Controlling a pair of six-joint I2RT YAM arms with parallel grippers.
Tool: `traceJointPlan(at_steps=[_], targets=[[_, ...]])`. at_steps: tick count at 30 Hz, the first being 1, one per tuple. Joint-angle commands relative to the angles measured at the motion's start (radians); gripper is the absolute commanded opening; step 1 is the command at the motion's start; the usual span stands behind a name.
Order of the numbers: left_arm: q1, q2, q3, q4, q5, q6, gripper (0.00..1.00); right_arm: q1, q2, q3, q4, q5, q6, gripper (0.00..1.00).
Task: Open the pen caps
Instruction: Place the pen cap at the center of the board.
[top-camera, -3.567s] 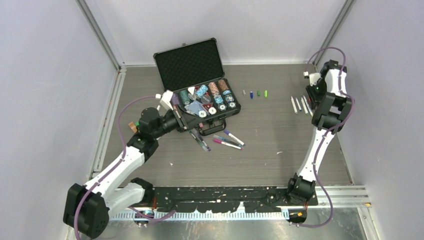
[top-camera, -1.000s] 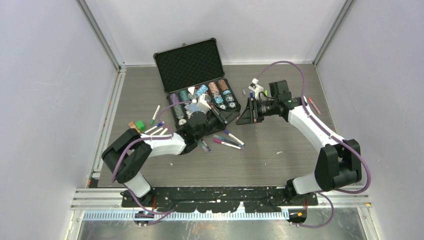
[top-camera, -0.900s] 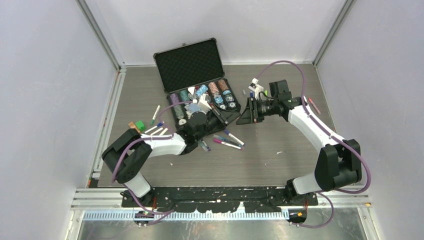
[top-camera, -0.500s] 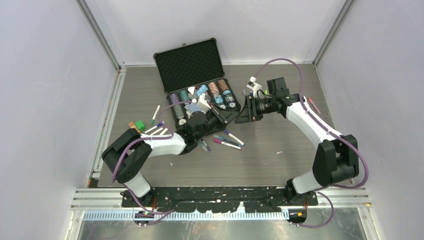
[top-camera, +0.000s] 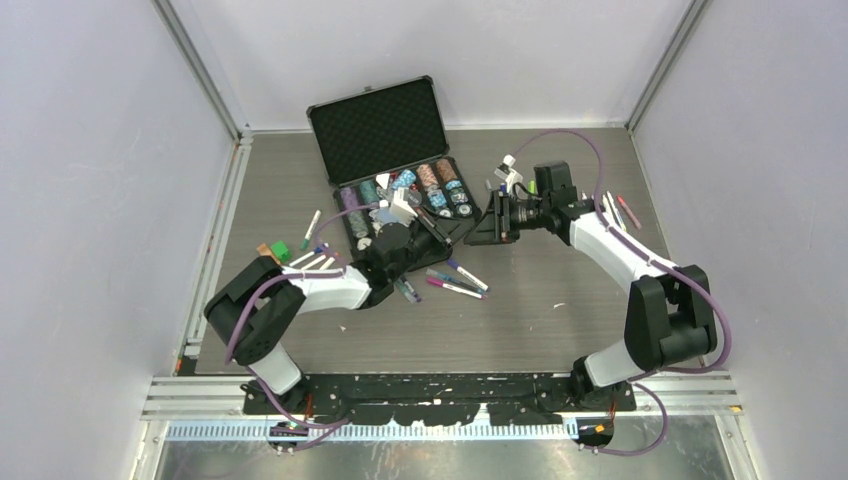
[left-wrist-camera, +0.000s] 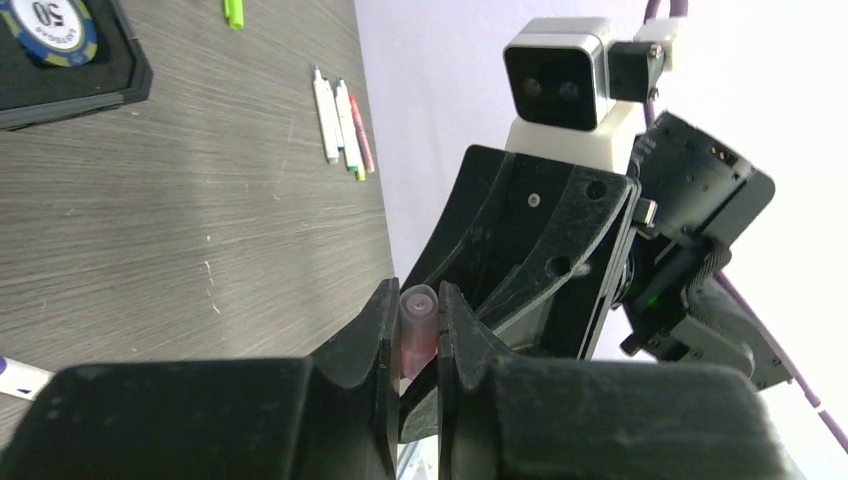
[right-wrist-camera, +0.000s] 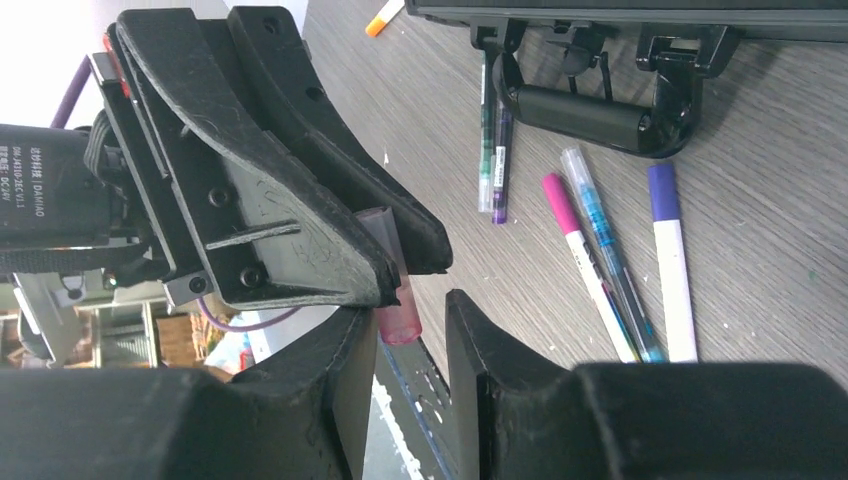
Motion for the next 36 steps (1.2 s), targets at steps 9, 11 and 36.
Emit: traceJointPlan(at_steps=[9, 11, 36], targets=[[-0.024, 0.042, 0.007, 0.171, 0.079, -0.078, 0.12, 0.001, -0.059, -0.086, 0.340, 0.069, 0.134, 0.12], [-0.023, 0.045, 0.004, 0.171, 0.081, -0.089, 0.19, 0.001, -0.064, -0.086, 0.307, 0.065, 0.099, 0.07], [0.106, -0.494, -0.096, -0.474, -0.125, 0.266, 0.74, -0.282, 0.058, 0.091, -0.231, 0.510, -0.499, 0.01]])
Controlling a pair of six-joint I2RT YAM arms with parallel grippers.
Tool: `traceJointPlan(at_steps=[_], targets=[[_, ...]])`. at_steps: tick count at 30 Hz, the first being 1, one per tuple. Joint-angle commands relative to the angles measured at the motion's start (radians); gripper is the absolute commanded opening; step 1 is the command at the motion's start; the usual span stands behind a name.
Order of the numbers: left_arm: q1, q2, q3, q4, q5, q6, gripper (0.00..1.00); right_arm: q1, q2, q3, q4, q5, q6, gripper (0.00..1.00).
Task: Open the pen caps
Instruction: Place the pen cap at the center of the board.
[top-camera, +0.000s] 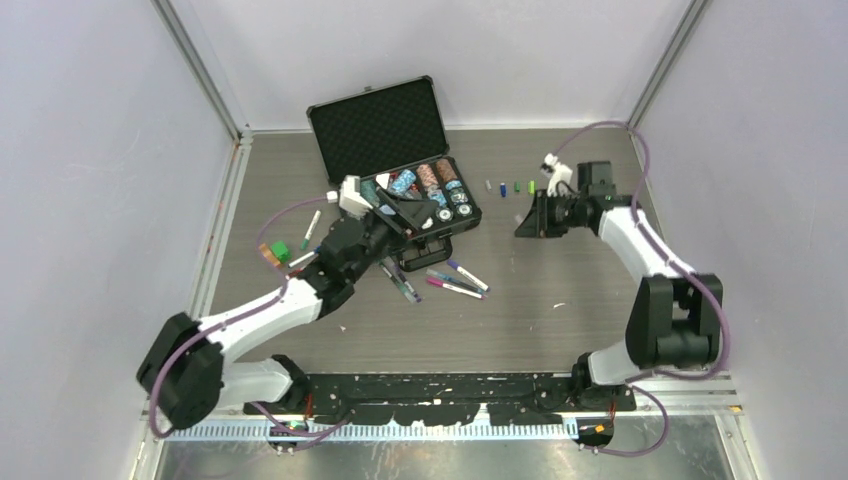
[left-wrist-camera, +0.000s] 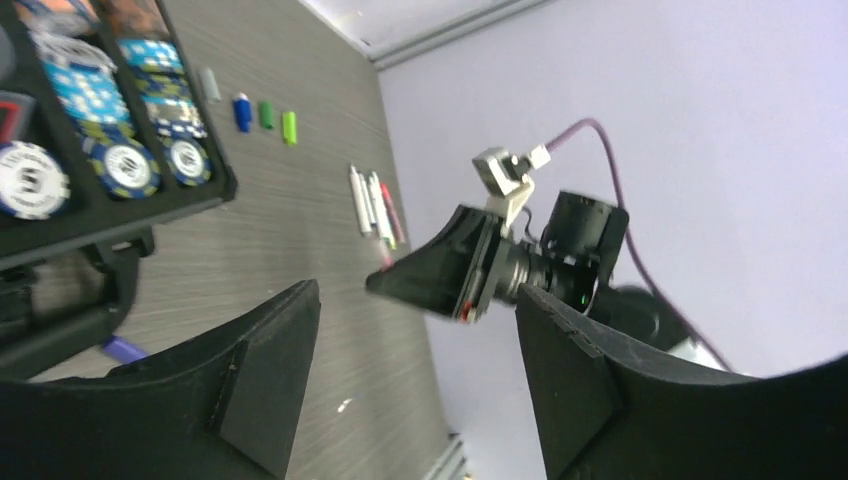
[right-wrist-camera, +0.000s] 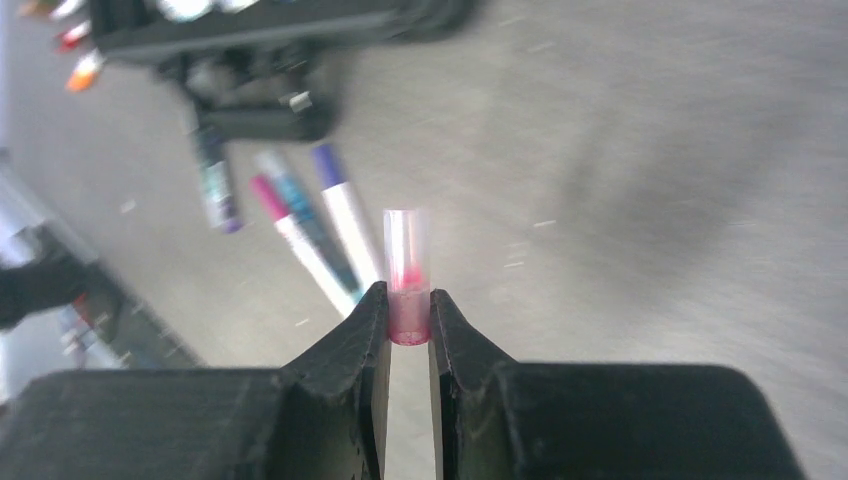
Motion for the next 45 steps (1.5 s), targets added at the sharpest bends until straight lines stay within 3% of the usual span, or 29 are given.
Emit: traceJointPlan(at_steps=[1, 5, 9, 16, 22, 31, 37, 41, 45], targets=[[0.003, -0.163, -0.025, -0.239, -0.063, 0.181, 0.76, -0.071, 0.178, 0.207, -0.115, 0.320, -0.206, 0.02], [0.004, -0.336, -0.062, -0.377, -0.078, 0.246, 0.83, -0.072, 0.408, 0.448, -0.207, 0.527, -0.250, 0.05], [0.005, -0.493, -0.126, -0.495, -0.123, 0.269, 0.99, -0.079, 0.566, 0.638, -0.217, 0.619, -0.243, 0.05], [0.005, -0.730, -0.209, -0.678, -0.149, 0.305, 1.00, -0.078, 0.786, 0.906, -0.289, 0.625, -0.185, 0.08], [0.005, -0.874, -0.243, -0.786, -0.158, 0.293, 1.00, -0.061, 0.889, 1.019, -0.324, 0.618, -0.159, 0.12], [0.005, -0.951, -0.246, -0.847, -0.185, 0.273, 1.00, -0.051, 0.913, 1.039, -0.336, 0.643, -0.152, 0.33], [0.005, -0.924, -0.243, -0.819, -0.123, 0.266, 1.00, -0.052, 0.884, 1.016, -0.335, 0.635, -0.150, 0.36], [0.005, -0.905, -0.265, -0.780, -0.044, 0.235, 1.00, -0.053, 0.788, 0.962, -0.324, 0.629, -0.167, 0.38], [0.005, -0.869, -0.302, -0.763, 0.031, 0.203, 1.00, -0.055, 0.615, 0.789, -0.254, 0.597, -0.180, 0.40]])
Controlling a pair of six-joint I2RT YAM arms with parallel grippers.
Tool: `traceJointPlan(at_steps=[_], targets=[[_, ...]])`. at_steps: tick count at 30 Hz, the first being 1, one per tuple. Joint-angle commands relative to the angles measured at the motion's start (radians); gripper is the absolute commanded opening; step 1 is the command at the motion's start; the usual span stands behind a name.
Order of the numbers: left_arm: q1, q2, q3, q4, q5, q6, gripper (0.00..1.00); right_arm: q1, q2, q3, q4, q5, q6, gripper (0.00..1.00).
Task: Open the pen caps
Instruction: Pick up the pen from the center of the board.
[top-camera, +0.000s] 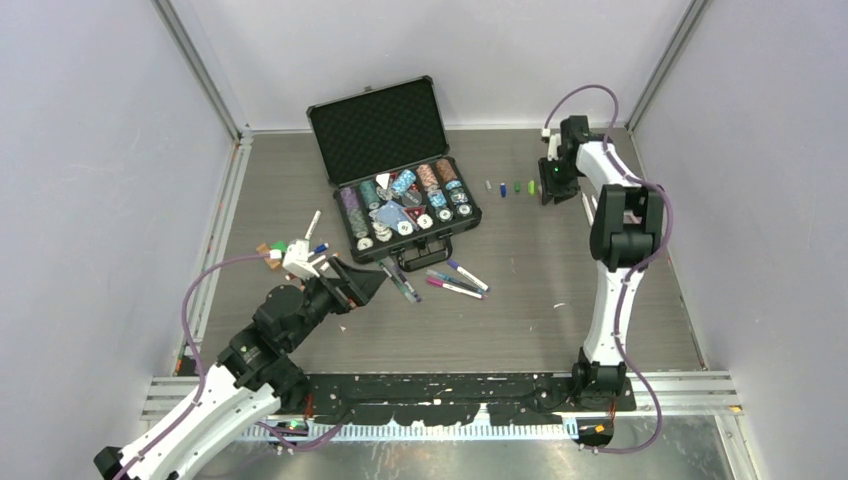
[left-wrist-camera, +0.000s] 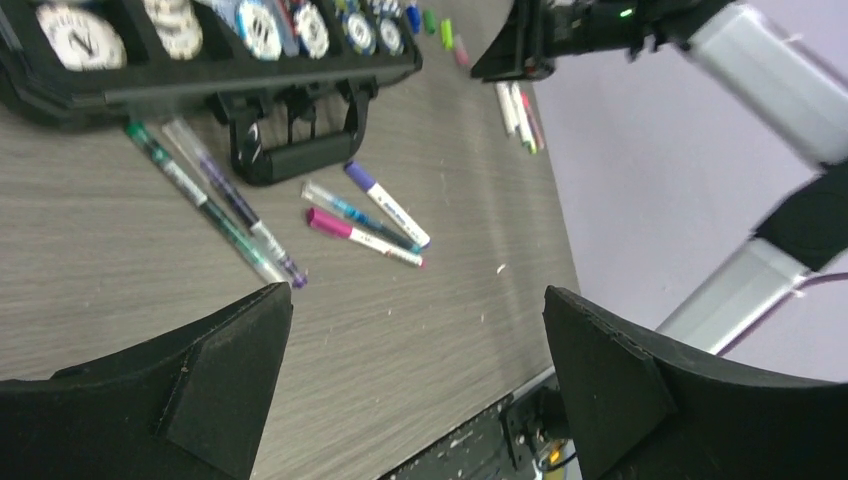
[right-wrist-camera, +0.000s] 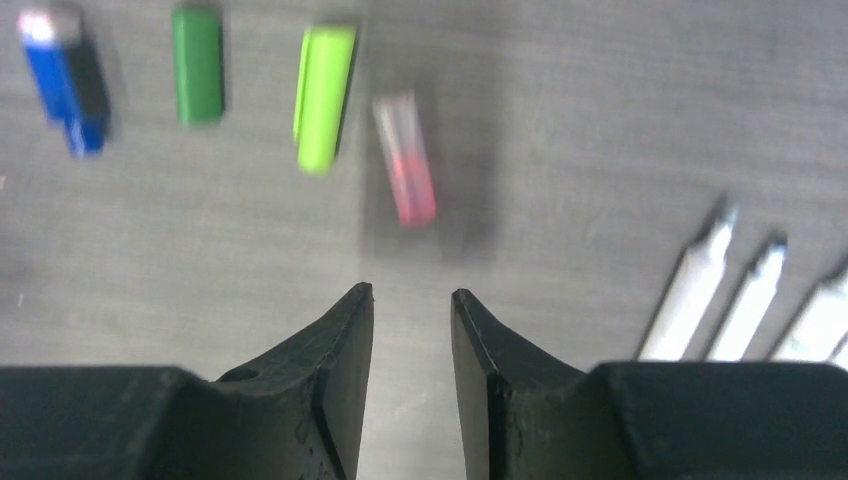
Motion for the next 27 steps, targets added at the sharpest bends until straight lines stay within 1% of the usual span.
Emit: traceJointPlan(at_steps=[1, 4, 6, 8, 10, 11, 12, 14, 16, 17, 20, 23, 24, 27], targets=[[0.002, 0.053, -0.031, 0.035, 0.105, -0.045, 1.00, -0.002, -0.278, -0.172, 0.073, -0.041, -0.017, 0.41], [0.002, 0.123, -0.005, -0.033, 0.128, -0.038, 1.00, -0.002, -0.420, -0.306, 0.066, -0.112, -0.047, 0.42], [0.002, 0.185, 0.030, -0.111, 0.101, -0.026, 0.95, -0.001, -0.525, -0.403, 0.060, -0.196, -0.086, 0.43], [0.002, 0.272, 0.064, -0.173, 0.054, -0.020, 0.90, -0.002, -0.629, -0.508, 0.061, -0.336, -0.131, 0.43], [0.002, 0.361, 0.105, -0.215, 0.018, -0.012, 0.84, -0.001, -0.727, -0.611, 0.063, -0.471, -0.168, 0.43], [0.002, 0.413, 0.128, -0.234, -0.002, -0.007, 0.77, 0.000, -0.772, -0.654, 0.070, -0.532, -0.176, 0.43], [0.002, 0.468, 0.155, -0.253, -0.024, -0.007, 0.73, 0.000, -0.807, -0.693, 0.073, -0.590, -0.181, 0.43], [0.002, 0.582, 0.217, -0.300, -0.065, -0.010, 0.66, 0.001, -0.875, -0.746, 0.075, -0.686, -0.179, 0.43], [0.002, 0.694, 0.282, -0.329, -0.100, -0.030, 0.55, 0.002, -0.909, -0.780, 0.080, -0.753, -0.162, 0.43], [0.002, 0.750, 0.313, -0.337, -0.113, -0.040, 0.51, 0.001, -0.922, -0.793, 0.082, -0.769, -0.160, 0.43], [0.001, 0.889, 0.390, -0.325, -0.126, -0.050, 0.48, 0.002, -0.950, -0.811, 0.090, -0.756, -0.163, 0.43], [-0.001, 1.015, 0.447, -0.282, -0.116, -0.069, 0.42, 0.002, -0.963, -0.820, 0.095, -0.742, -0.167, 0.43], [0.000, 1.053, 0.470, -0.290, -0.120, -0.081, 0.39, 0.002, -0.965, -0.821, 0.096, -0.743, -0.167, 0.43], [-0.003, 1.165, 0.561, -0.368, -0.157, -0.111, 0.34, 0.001, -0.961, -0.823, 0.095, -0.749, -0.167, 0.43]])
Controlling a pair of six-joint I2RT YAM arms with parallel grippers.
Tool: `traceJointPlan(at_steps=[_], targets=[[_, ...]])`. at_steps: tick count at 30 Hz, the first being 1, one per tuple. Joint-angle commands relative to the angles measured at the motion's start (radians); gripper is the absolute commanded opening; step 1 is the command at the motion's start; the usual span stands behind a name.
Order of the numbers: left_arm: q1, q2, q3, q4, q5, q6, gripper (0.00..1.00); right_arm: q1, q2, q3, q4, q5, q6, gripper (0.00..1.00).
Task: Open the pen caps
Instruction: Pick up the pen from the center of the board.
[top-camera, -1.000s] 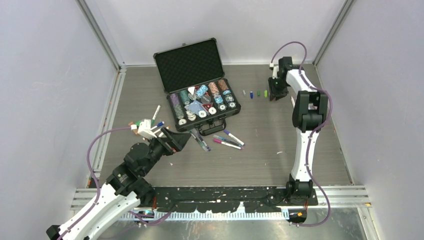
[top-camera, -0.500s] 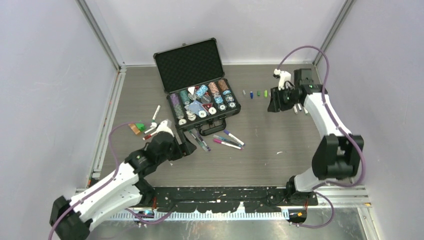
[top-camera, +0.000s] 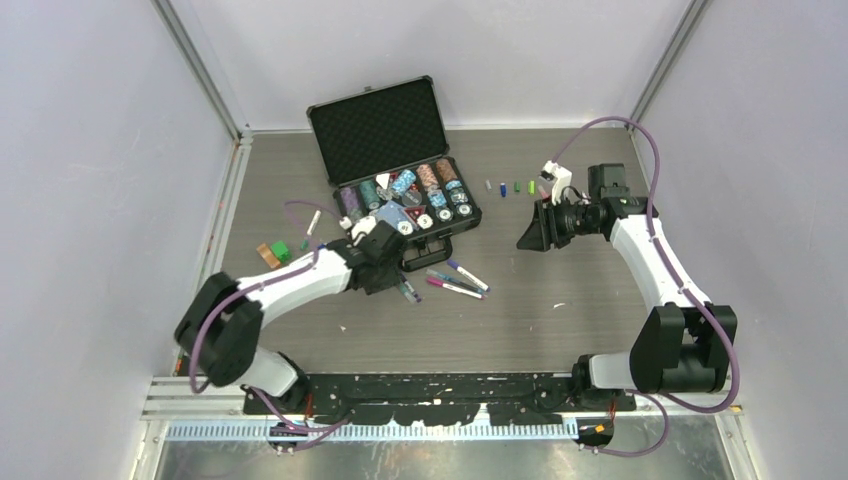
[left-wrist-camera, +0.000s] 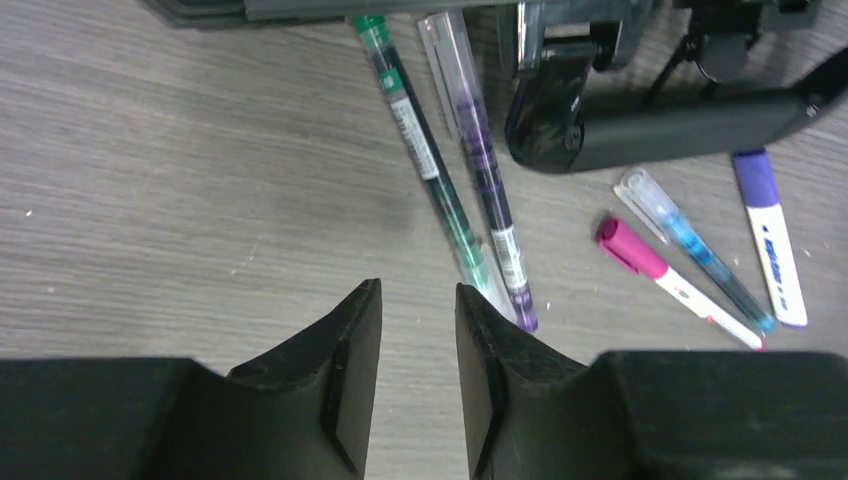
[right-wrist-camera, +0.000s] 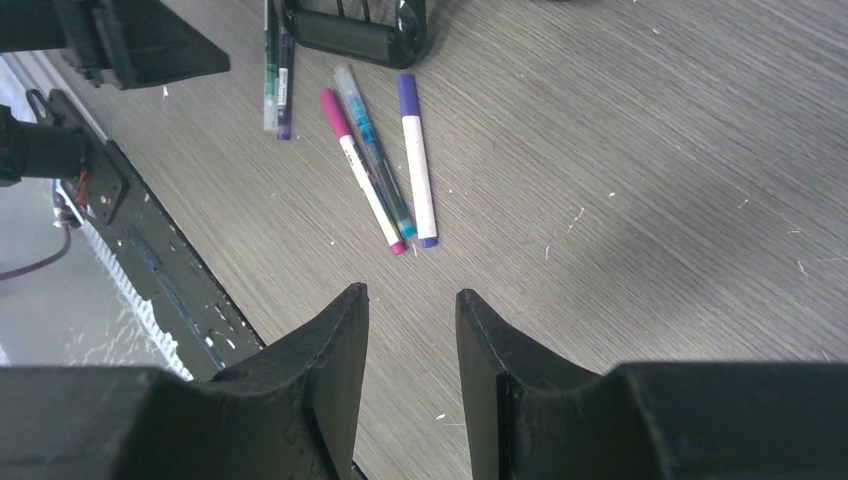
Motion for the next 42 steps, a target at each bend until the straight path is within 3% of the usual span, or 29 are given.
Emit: traceJointPlan(at_steps=[1, 10, 25, 28, 36, 42], targets=[[-0.003, 0.122, 0.124, -0.086, -0.073, -0.058, 0.34, 0.001, -0.034, 0.002, 0.037, -0.042, -0.019, 0.43], [-0.007, 0.216, 0.151, -0.034, -0.082, -0.079, 0.34, 0.000, -0.025, 0.010, 0.006, -0.051, -0.051, 0.43], [-0.007, 0.317, 0.227, -0.147, -0.054, -0.082, 0.31, 0.000, -0.016, 0.018, -0.018, -0.055, -0.065, 0.43], [-0.007, 0.323, 0.222, -0.168, -0.027, -0.068, 0.23, 0.001, -0.018, 0.018, -0.017, -0.059, -0.066, 0.43], [-0.021, 0.201, 0.129, -0.187, 0.003, -0.048, 0.00, 0.001, -0.029, 0.019, -0.020, -0.074, -0.069, 0.43], [-0.034, -0.002, 0.062, -0.172, 0.075, 0.104, 0.00, 0.007, -0.025, 0.021, -0.097, -0.170, -0.174, 0.43]])
